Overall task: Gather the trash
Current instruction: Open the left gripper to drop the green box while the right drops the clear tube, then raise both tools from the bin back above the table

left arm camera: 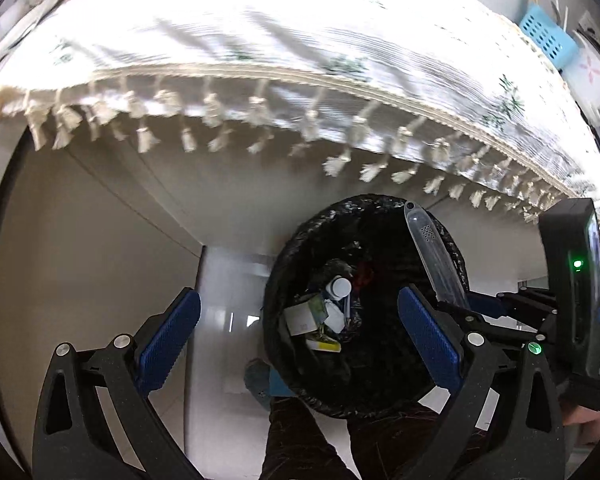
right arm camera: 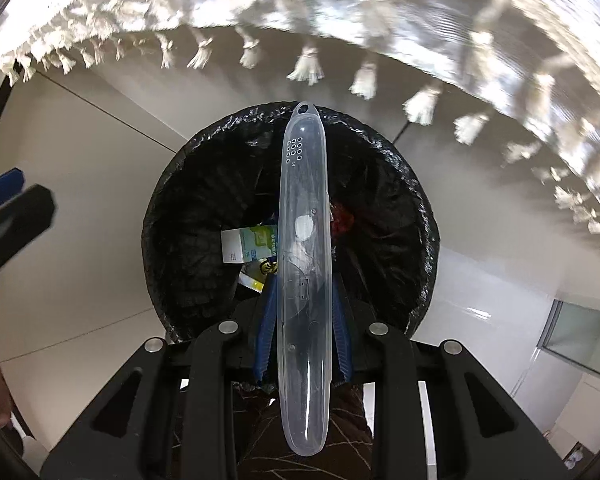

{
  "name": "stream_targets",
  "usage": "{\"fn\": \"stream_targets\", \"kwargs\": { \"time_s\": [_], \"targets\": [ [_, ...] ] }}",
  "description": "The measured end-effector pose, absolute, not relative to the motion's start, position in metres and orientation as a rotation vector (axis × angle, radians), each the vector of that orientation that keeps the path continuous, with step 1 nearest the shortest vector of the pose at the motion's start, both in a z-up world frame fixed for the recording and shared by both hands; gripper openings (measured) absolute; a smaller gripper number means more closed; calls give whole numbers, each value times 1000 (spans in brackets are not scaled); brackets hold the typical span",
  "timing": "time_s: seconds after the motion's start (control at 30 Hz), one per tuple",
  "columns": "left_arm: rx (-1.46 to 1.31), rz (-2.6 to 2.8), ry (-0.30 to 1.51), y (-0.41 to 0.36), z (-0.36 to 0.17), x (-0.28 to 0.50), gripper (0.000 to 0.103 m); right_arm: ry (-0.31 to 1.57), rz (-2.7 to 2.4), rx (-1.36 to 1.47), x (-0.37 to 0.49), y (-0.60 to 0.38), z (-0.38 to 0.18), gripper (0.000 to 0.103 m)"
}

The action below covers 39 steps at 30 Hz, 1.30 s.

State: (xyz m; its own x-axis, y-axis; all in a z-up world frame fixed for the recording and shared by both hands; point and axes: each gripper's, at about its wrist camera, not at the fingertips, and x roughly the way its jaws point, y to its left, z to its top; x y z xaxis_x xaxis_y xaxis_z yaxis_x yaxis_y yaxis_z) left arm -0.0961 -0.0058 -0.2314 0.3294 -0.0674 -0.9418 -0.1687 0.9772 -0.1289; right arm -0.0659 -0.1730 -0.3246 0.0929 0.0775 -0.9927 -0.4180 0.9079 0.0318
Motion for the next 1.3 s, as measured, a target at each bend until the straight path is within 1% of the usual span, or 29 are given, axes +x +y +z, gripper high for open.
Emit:
{"fn": "stream_targets", "kwargs": {
  "time_s": [0.23,0.33,0.37,0.4,0.47,0.5,0.57,0.67,0.87,0.97,1.13,1.3],
  "targets": [
    [-228,90,1235,6,-228,-104,97,1422,384,-301,-66,-169,-325,25],
    [-222,91,1237,4,-235,-106,97,1395,384,-296,-64,-171,-318,43],
    [-222,90,1236,4,-234,-107,97,1384,381,-295,-63,-171,-315,48],
    [-221,89,1235,2,-235,-106,97,1374,380,-292,-63,-171,-312,51],
    [-221,89,1235,0,-238,-107,97,1354,368,-282,-61,-176,-302,62],
    [-221,88,1235,0,-236,-107,97,1341,367,-273,-61,-178,-295,64],
    [-224,83,1226,-1,-231,-105,97,1307,354,-265,-60,-183,-279,73],
    [-221,80,1217,-1,-220,-104,97,1258,342,-235,-60,-194,-253,84],
    [-226,67,1182,4,-187,-102,97,1158,298,-176,-61,-209,-197,93],
    [-227,82,1197,9,-173,-100,97,1126,277,-155,-59,-214,-174,93],
    [-236,64,1159,18,-139,-97,97,1071,244,-140,-57,-221,-137,93],
    [-217,57,1160,18,-112,-86,97,1037,230,-114,-52,-224,-107,93]
  ]
}}
